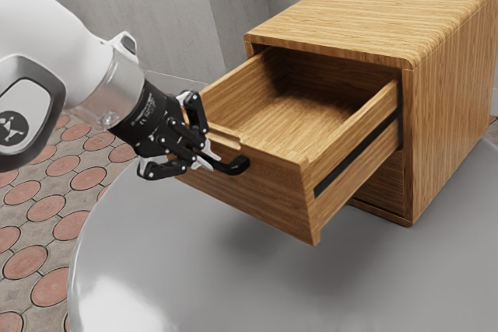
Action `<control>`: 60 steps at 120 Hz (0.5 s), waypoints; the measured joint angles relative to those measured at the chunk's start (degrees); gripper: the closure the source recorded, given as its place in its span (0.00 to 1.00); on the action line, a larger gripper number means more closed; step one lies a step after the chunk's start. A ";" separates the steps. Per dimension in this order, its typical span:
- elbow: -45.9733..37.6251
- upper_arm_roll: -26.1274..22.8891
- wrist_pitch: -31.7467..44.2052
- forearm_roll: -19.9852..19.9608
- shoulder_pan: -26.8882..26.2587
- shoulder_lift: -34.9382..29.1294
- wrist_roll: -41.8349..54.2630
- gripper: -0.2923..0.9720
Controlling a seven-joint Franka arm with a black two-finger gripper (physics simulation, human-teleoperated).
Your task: Pull the drawer handle with one arm to open the drawer
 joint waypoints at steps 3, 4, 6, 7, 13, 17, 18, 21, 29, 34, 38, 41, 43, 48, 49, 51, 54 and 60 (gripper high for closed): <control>-0.23 -0.21 -0.03 0.00 0.12 -0.36 -0.09 0.85; -0.31 -0.30 -0.03 -0.01 0.16 -0.46 -0.11 0.85; -0.48 -0.47 -0.05 -0.01 0.21 -0.69 -0.17 0.85; -0.56 -0.53 -0.05 -0.01 0.23 -0.78 -0.20 0.85; -1.11 -0.80 -0.10 -0.02 0.30 -1.38 -0.37 0.85; -1.43 -0.86 -0.12 -0.03 0.31 -1.73 -0.47 0.86; -1.52 -0.87 -0.13 -0.03 0.32 -1.82 -0.50 0.86; -1.77 -0.90 -0.14 -0.04 0.32 -2.09 -0.57 0.86; -2.05 -1.13 -0.48 0.00 0.43 -2.72 -0.76 0.84; -1.93 -1.40 -0.97 0.08 0.65 -3.25 -0.87 0.76; -1.87 -1.78 -1.40 0.18 0.76 -4.04 -0.96 0.70; -1.80 -2.09 -1.82 0.28 0.88 -4.74 -1.02 0.66; -1.74 -2.32 -2.21 0.34 1.10 -5.44 -1.05 0.62; -1.35 -2.81 -3.36 0.46 1.58 -6.98 -1.13 0.55; -1.17 -2.87 -3.69 0.49 1.65 -7.28 -1.15 0.54; -0.65 -2.96 -4.51 0.53 1.75 -7.83 -1.18 0.52; 0.49 -3.01 -6.16 0.58 1.86 -8.43 -1.22 0.48; 5.01 -3.07 -11.13 0.73 1.98 -8.79 -1.30 0.43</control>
